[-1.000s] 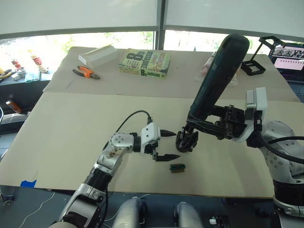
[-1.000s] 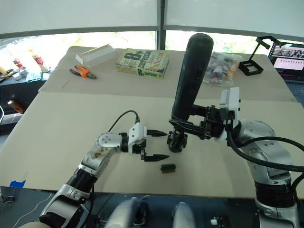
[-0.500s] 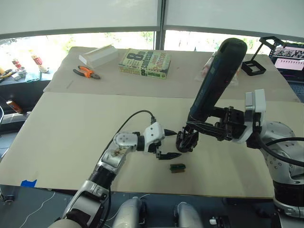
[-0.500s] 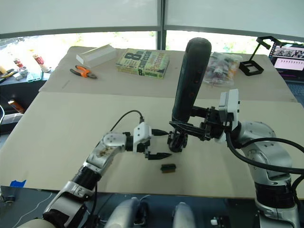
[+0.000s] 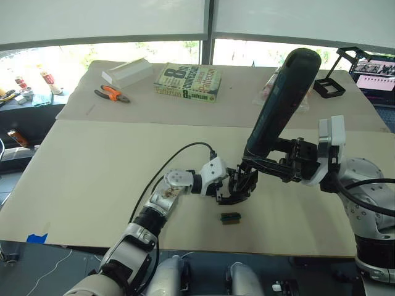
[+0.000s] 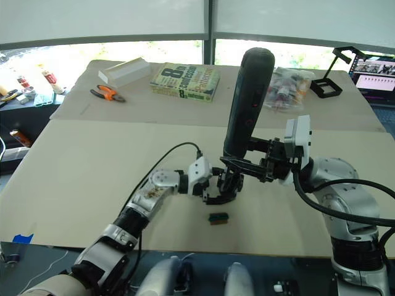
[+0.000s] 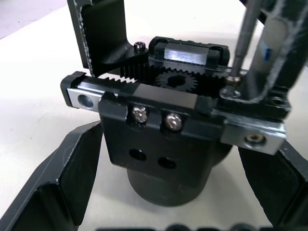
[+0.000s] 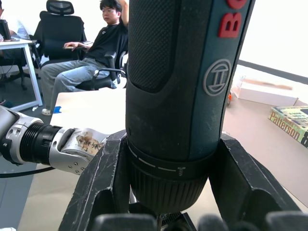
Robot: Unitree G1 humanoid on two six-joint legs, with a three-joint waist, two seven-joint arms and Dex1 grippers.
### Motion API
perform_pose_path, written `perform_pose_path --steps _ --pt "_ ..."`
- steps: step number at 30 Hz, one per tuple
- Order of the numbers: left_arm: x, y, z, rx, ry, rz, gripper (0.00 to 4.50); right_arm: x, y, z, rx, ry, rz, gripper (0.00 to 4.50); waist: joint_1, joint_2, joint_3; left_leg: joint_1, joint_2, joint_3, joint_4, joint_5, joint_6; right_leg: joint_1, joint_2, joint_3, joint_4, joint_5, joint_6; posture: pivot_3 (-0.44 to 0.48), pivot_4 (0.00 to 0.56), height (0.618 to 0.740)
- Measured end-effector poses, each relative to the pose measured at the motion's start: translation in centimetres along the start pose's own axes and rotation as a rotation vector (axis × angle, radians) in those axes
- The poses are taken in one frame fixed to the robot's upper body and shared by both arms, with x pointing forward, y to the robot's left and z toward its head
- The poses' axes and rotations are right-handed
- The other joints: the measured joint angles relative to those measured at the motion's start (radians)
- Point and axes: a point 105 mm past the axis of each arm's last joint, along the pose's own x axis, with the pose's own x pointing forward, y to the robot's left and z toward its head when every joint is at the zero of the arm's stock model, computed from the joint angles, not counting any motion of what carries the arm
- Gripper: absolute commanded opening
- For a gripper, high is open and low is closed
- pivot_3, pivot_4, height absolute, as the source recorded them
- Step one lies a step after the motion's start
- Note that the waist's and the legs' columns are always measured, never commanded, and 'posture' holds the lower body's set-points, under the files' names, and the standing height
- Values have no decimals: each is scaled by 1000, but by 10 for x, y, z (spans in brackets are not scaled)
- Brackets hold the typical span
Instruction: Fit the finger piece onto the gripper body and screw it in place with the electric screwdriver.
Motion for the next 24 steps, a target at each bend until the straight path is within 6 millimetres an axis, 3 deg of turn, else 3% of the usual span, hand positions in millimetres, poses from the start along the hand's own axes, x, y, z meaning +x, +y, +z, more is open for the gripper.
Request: perform_pose_path --steps 13,17,24 --pt "4 1 -3 -7 -13 1 4500 -2 3 0 -7 10 0 1927 1 0 0 0 0 0 0 0 0 0 -1 0 0 0 0 0 150 740" --pt "6 -1 -2 6 -18 -12 2697 -2 3 0 -8 10 -2 1927 1 0 0 0 0 0 0 0 0 0 -1 0 0 0 0 0 150 740" --pt "6 -1 -4 40 -16 -13 2588 -3 3 0 -5 12 -13 1927 1 0 0 0 0 0 0 0 0 0 -1 0 0 0 0 0 150 740"
